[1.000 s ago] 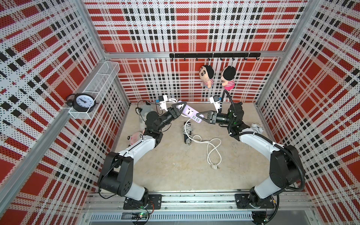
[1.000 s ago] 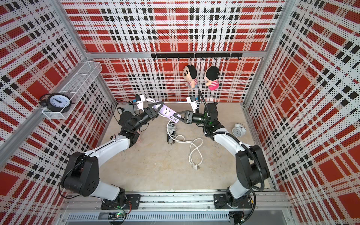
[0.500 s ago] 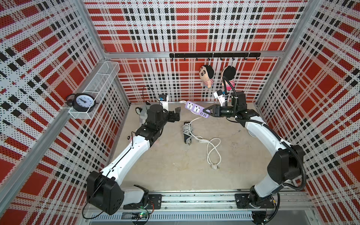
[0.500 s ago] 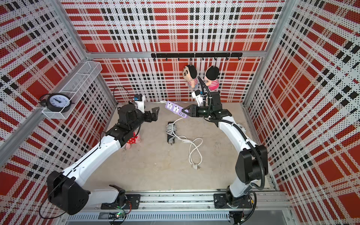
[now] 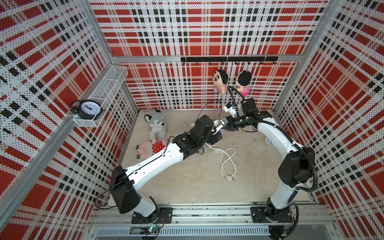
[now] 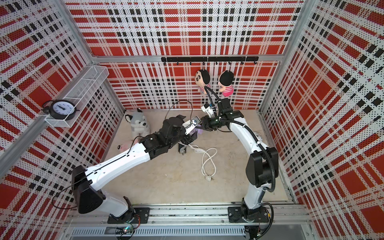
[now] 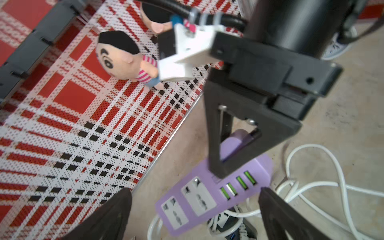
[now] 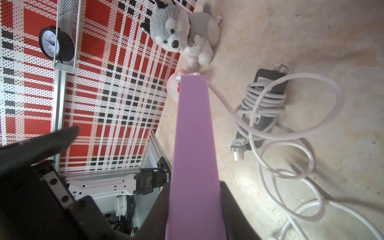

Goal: Unwrap the cord wrapped around the power strip
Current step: Adjust the power strip.

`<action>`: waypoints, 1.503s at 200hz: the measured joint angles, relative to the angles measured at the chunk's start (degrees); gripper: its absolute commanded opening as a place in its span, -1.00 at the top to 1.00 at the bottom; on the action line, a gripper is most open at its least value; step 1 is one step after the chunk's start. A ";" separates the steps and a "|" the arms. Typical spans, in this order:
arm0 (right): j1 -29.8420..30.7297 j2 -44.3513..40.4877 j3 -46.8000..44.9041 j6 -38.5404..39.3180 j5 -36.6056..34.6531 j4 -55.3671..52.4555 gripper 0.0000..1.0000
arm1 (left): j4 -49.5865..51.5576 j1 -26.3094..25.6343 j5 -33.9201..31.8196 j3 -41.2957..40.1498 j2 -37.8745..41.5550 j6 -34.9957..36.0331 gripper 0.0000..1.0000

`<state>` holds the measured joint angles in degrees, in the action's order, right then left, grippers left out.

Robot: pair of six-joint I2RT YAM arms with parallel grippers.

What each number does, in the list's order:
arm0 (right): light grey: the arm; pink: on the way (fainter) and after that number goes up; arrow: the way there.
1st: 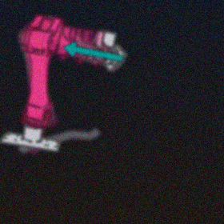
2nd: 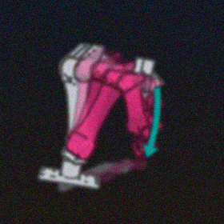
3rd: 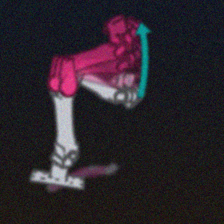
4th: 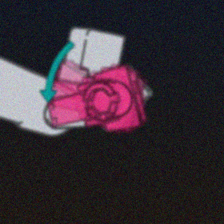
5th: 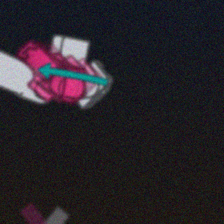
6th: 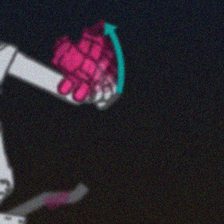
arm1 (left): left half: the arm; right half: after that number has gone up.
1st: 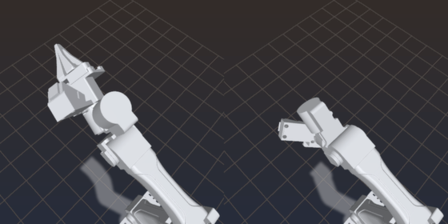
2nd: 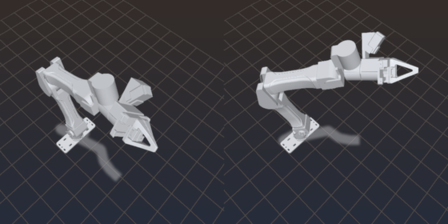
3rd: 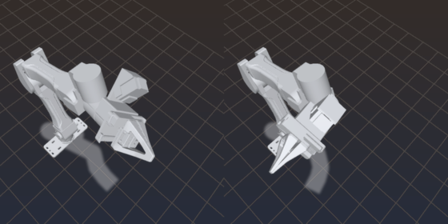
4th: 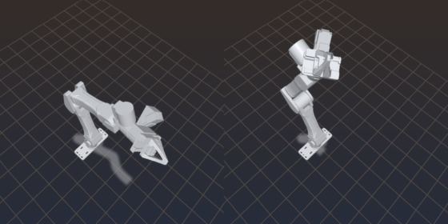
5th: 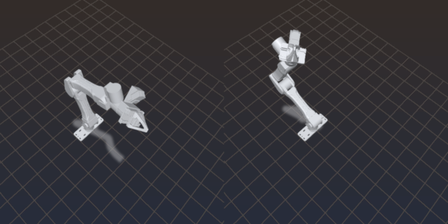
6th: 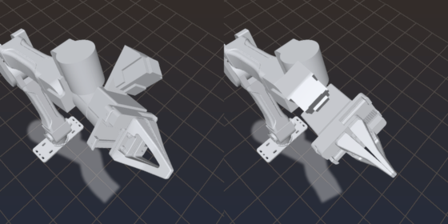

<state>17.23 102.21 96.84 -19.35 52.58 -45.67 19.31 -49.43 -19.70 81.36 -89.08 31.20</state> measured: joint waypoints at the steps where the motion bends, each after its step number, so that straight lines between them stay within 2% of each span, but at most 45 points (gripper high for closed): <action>1: 0.00 0.02 0.07 0.04 0.04 -0.11 0.93 | 0.09 -0.04 0.02 0.04 -0.11 0.13 -0.96; 45: 0.00 0.55 2.82 5.57 3.98 -6.36 0.91 | 5.11 -0.28 1.73 1.81 -3.26 6.27 -0.96; 92: 0.00 2.05 3.06 9.25 8.02 -9.38 0.90 | 6.60 -0.39 2.32 3.56 -3.30 8.33 -1.00; 120: 0.00 2.27 3.06 9.94 9.33 -9.81 0.88 | 7.32 -0.44 2.32 3.56 -3.56 8.33 -0.65; 149: 0.00 2.27 3.04 10.58 9.42 -10.10 0.85 | 9.75 -0.26 3.28 4.52 -4.61 8.83 -0.04; 181: -0.04 2.29 3.06 10.93 8.44 -10.34 0.75 | 12.11 0.15 5.29 6.34 -5.60 8.22 0.25; 196: -0.04 2.29 3.06 10.71 8.48 -10.56 0.49 | 12.37 0.17 5.70 6.36 -5.62 7.80 0.37; 206: -0.04 2.32 3.06 10.45 8.46 -10.56 0.08 | 12.41 0.28 5.99 6.36 -5.62 7.41 0.47; 215: -0.15 2.36 3.06 10.38 8.92 -10.32 -0.15 | 12.44 0.44 6.43 6.47 -5.64 6.03 0.65; 230: -0.61 2.36 3.06 10.16 9.46 -8.85 -0.36 | 12.35 1.29 7.37 6.86 -5.68 3.52 0.99; 235: -0.98 2.36 3.06 9.92 9.49 -8.07 -0.42 | 12.22 1.60 7.74 7.10 -5.73 2.60 1.00; 264: -4.72 1.01 0.50 6.25 10.32 -1.31 -0.51 | 12.13 3.96 8.33 7.52 -5.75 -3.15 1.00; 282: -10.08 -3.28 -7.08 0.96 9.70 7.80 -0.52 | 12.57 6.67 9.05 7.52 -5.95 -7.41 1.00; 300: -14.71 -8.39 -14.75 -1.40 5.92 15.23 -0.52 | 13.97 9.79 10.25 8.35 -6.25 -13.05 1.00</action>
<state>2.52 93.82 82.08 -20.75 58.50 -30.44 33.28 -39.64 -9.45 89.71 -95.33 18.15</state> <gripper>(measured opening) 0.760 0.567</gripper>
